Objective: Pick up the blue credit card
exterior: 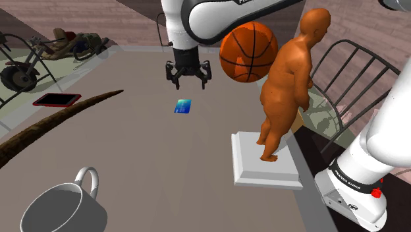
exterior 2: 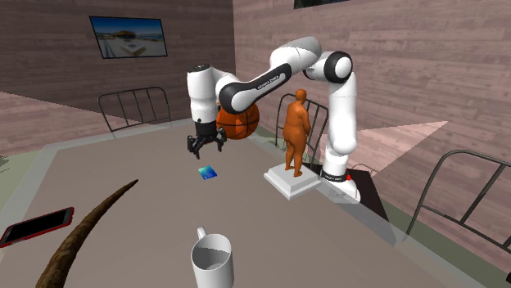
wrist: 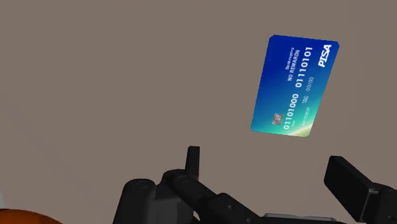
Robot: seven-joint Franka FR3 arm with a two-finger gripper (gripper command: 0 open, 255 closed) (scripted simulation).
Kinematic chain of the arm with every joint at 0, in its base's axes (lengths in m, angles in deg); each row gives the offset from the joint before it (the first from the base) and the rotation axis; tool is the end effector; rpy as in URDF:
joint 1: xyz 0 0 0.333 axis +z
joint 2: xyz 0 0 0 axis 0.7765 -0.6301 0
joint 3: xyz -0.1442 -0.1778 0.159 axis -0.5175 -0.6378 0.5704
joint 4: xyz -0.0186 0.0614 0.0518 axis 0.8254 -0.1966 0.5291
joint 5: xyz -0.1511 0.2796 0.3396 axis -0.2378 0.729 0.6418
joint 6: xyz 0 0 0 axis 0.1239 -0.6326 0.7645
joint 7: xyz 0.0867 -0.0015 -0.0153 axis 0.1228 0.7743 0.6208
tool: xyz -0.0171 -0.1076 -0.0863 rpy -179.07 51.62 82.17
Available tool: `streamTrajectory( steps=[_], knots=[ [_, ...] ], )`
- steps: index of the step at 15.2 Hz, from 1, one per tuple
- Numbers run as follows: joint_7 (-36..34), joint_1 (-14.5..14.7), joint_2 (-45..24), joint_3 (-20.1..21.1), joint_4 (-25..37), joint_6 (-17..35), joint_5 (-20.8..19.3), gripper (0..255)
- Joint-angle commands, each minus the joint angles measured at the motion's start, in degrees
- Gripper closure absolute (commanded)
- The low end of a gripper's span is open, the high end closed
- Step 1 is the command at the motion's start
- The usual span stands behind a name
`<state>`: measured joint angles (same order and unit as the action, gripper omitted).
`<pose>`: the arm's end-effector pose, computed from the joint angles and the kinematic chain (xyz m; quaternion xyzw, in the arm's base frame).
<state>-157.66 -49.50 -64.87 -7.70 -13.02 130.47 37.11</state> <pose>0.5731 0.3447 0.3807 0.9326 -0.3543 0.0563 0.0381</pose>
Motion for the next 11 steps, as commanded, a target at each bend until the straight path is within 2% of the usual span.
streamTrajectory(
  steps=[1,11],
  knots=[
    [-4.65,1.98,-5.55,-0.2,5.52,-1.22,-3.63,0],
    [-6.29,2.34,-7.31,-0.9,1.86,3.79,-5.08,0]
  ],
)
